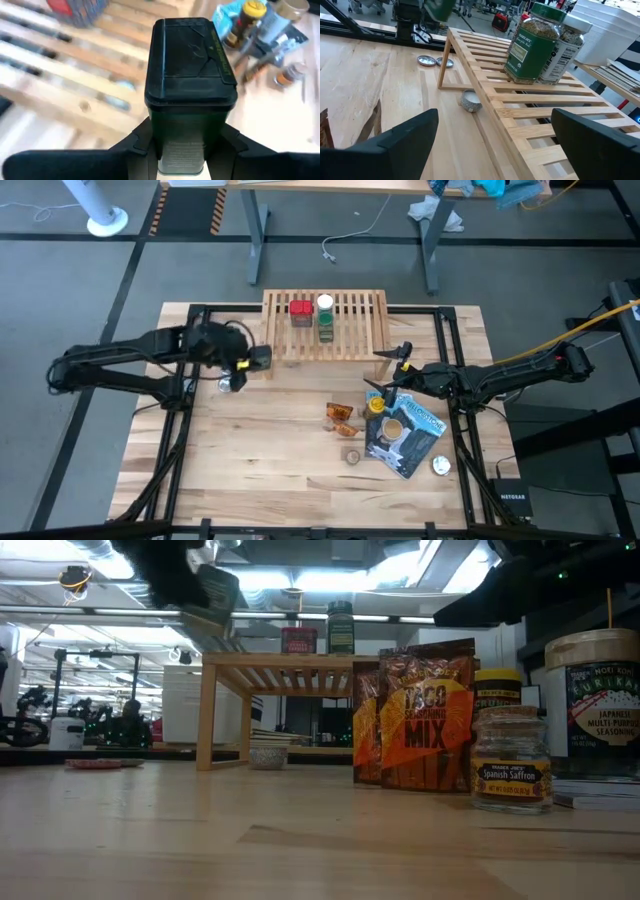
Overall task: Shelf spices
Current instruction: Remove the black seasoning can from the shelf
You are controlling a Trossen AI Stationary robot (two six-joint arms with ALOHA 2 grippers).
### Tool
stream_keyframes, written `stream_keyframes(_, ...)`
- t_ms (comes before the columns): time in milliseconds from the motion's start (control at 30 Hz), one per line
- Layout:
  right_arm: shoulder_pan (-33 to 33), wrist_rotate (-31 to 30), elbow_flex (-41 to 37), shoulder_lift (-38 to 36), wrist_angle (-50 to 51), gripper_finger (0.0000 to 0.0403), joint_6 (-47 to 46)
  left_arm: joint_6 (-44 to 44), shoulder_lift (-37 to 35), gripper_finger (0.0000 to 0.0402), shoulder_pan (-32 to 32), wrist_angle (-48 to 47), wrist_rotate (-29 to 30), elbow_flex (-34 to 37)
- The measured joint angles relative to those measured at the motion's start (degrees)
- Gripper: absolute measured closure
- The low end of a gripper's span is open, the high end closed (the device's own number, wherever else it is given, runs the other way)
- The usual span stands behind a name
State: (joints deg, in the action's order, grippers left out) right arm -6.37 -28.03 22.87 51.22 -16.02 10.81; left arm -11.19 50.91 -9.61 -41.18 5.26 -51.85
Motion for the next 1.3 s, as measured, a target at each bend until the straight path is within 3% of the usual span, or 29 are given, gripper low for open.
stream_keyframes(333, 0.0, 0.0, 0.0, 0.0, -0.1, 0.001, 0.0, -14.4, -1.0, 0.0298, 13.2, 1.3, 6.1, 10.3)
stream_keyframes(533, 0.0, 0.0, 0.0, 0.0, -0.2, 0.001, 0.0, -18.7, -1.0, 0.0298, 18.4, 17.4, 7.4, 21.2)
stream_keyframes(867, 0.0, 0.0, 0.0, 0.0, -0.2, 0.001, 0.0, -21.8, -0.8, 0.0298, 19.5, 48.4, 9.0, 37.1)
stream_keyframes(1067, 0.0, 0.0, 0.0, 0.0, -0.4, 0.001, 0.0, -24.9, -0.1, 0.0298, 19.5, 51.2, 9.0, 40.7)
stream_keyframes(1300, 0.0, 0.0, 0.0, 0.0, -0.4, 0.001, 0.0, -24.4, 5.7, 0.0298, 19.5, 58.2, 9.0, 42.8)
